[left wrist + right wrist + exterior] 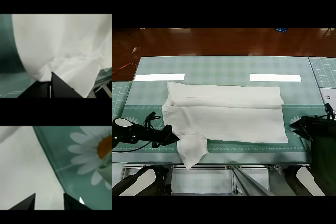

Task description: Fold the shirts.

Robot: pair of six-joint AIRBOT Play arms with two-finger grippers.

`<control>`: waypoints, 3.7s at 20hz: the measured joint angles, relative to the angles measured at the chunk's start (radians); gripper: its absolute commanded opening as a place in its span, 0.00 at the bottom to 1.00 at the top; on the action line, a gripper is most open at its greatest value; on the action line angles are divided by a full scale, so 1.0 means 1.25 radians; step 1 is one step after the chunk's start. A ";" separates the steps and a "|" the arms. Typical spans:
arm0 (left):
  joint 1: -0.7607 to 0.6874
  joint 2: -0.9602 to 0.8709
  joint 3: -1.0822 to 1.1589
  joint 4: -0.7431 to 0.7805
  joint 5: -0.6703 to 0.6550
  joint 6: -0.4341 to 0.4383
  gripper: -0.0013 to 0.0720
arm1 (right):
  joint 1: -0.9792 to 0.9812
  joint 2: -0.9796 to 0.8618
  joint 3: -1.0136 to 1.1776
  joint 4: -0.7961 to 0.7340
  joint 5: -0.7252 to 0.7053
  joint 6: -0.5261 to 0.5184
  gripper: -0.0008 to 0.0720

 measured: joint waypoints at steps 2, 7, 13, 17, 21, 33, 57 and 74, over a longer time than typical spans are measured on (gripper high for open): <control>-0.002 0.000 0.000 0.000 0.001 0.001 0.04 | -0.004 0.000 -0.021 -0.028 0.018 0.017 0.57; -0.004 0.000 0.000 0.000 0.001 0.002 0.04 | -0.008 -0.020 -0.044 -0.065 0.033 0.038 0.57; -0.004 0.000 0.000 0.000 0.001 0.002 0.04 | 0.055 -0.103 -0.048 -0.056 0.037 0.043 0.57; -0.004 0.000 0.005 0.000 0.000 0.001 0.04 | 0.111 -0.144 -0.044 -0.003 -0.033 0.009 0.04; -0.004 -0.001 0.085 0.019 -0.011 0.005 0.04 | 0.128 -0.155 0.011 0.053 -0.022 -0.057 0.04; -0.074 -0.224 0.559 -0.077 -0.038 -0.027 0.04 | 0.191 -0.322 0.309 0.237 -0.038 -0.125 0.04; -0.071 -0.262 0.882 0.017 -0.099 -0.079 0.71 | 0.062 -0.380 0.470 0.088 -0.047 -0.031 0.58; -0.354 0.133 0.393 0.022 0.202 -0.085 0.71 | 0.266 -0.583 0.441 0.334 -0.190 -0.053 0.40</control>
